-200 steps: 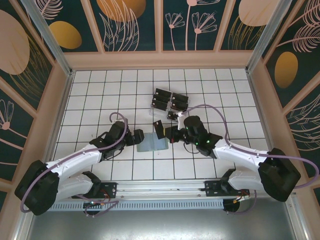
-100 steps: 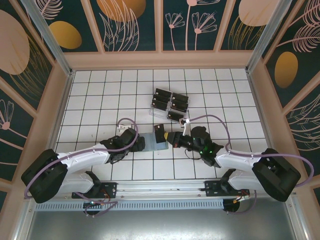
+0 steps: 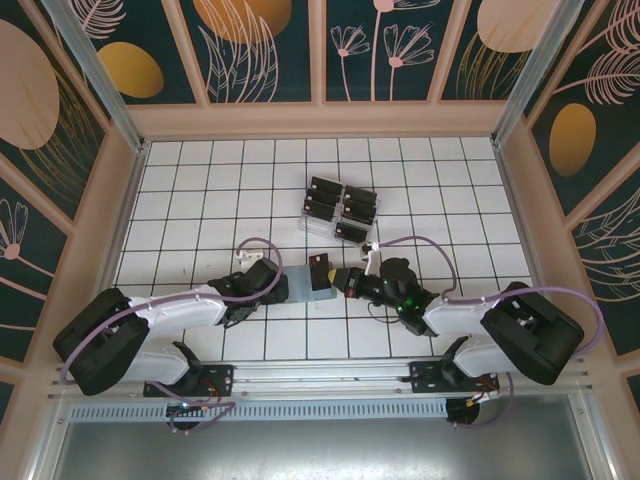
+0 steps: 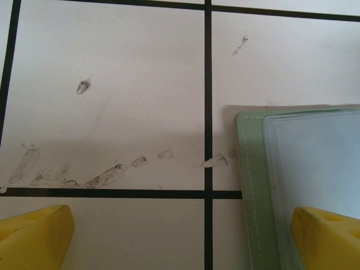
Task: Put the credit cards into the card holder
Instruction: Insert the credit card into the card slot.
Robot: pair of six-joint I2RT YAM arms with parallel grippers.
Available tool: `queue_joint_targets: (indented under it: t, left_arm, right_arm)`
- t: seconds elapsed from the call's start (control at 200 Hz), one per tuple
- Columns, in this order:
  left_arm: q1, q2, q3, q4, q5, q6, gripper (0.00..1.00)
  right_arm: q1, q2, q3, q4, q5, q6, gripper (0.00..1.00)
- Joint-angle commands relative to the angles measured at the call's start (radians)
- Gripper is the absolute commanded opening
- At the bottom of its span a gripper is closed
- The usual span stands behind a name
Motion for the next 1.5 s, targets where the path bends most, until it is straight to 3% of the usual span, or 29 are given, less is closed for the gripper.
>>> queue_joint_targets:
  t: [0.0,0.48,0.821,1.496]
  left_arm:
    - [-0.009,0.014,0.012,0.007,-0.036,0.001,0.99]
    - [-0.010,0.020,-0.019,-0.010,-0.054,-0.029,0.98]
    - [-0.012,-0.077,0.026,-0.039,-0.029,-0.007,0.98]
    - [-0.037,0.029,-0.063,-0.028,-0.043,-0.073,0.98]
  right_arm:
    - [-0.003,0.027,-0.008,0.080,0.025,0.018,0.00]
    - [0.000,0.136,-0.005,0.176,0.061,0.034,0.00]
    - [0.009,0.192,0.005,0.211,0.057,0.046,0.00]
    - [0.017,0.307,0.029,0.322,0.038,0.073,0.00]
